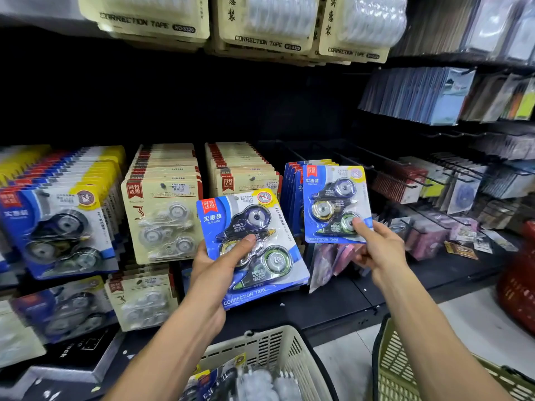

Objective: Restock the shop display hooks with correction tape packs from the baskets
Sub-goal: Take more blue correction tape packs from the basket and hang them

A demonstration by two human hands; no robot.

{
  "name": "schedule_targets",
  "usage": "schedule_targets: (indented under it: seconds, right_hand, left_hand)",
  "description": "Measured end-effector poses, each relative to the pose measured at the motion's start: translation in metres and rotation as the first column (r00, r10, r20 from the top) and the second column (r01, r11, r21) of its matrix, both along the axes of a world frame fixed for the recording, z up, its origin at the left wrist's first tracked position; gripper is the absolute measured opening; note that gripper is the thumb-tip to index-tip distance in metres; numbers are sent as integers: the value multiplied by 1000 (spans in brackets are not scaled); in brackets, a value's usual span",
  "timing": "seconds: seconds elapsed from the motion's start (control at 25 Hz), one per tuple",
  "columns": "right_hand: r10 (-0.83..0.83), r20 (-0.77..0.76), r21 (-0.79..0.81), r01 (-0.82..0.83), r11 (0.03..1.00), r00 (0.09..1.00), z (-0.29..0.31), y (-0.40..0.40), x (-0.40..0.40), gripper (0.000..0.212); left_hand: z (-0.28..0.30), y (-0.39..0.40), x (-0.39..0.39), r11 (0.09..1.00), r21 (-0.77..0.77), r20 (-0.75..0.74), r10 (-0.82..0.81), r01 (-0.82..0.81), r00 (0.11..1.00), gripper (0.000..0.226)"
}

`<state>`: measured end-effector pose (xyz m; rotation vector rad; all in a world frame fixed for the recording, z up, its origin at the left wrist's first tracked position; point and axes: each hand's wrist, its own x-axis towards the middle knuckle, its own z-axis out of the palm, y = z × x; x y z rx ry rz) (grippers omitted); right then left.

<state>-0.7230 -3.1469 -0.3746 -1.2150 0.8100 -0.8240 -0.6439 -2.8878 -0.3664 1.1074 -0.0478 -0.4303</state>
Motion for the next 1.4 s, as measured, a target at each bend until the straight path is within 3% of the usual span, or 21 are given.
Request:
schedule_targets:
  seconds: [0.16, 0.36, 0.64, 0.8, 0.96, 1.12, 1.28, 1.4]
  right_hand:
    - [-27, 1, 62, 27, 998, 1000, -6, -12, 1, 27]
    - [27, -17, 89, -26, 996, 999, -14, -20, 5, 14]
    - [34, -18, 112, -32, 993, 999, -14, -33, 8, 31]
    - [-49, -46, 74, 52, 996, 998, -7, -29, 12, 20]
    - [-134, -84, 107, 143, 984, 987, -16, -27, 30, 33]
    - [-161, -73, 105, 168, 980, 984, -13, -19, 50, 30]
    - [-80, 6, 293, 75, 953, 997, -21, -9, 72, 50]
    - [-10, 33, 379, -3, 925, 999, -35, -10, 79, 47]
  left_hand:
    - [-1, -1, 1, 1000, 20, 3, -4, 4, 1000, 51]
    - [-1, -2, 3, 999, 34, 23, -5, 5, 1000, 51]
    - [-3, -7, 6, 999, 51, 13, -6, 5, 1000, 53]
    - [-3, -14, 6, 998, 52, 24, -26, 24, 999, 53]
    - [-5, -16, 10, 998, 58, 25, -29, 27, 999, 52]
    - [-7, -10, 17, 997, 70, 18, -25, 24, 1000, 54]
    - [-10, 3, 26, 996, 87, 30, 12, -15, 999, 47]
    - [-9, 8, 29, 996, 81, 37, 30, -33, 999, 44]
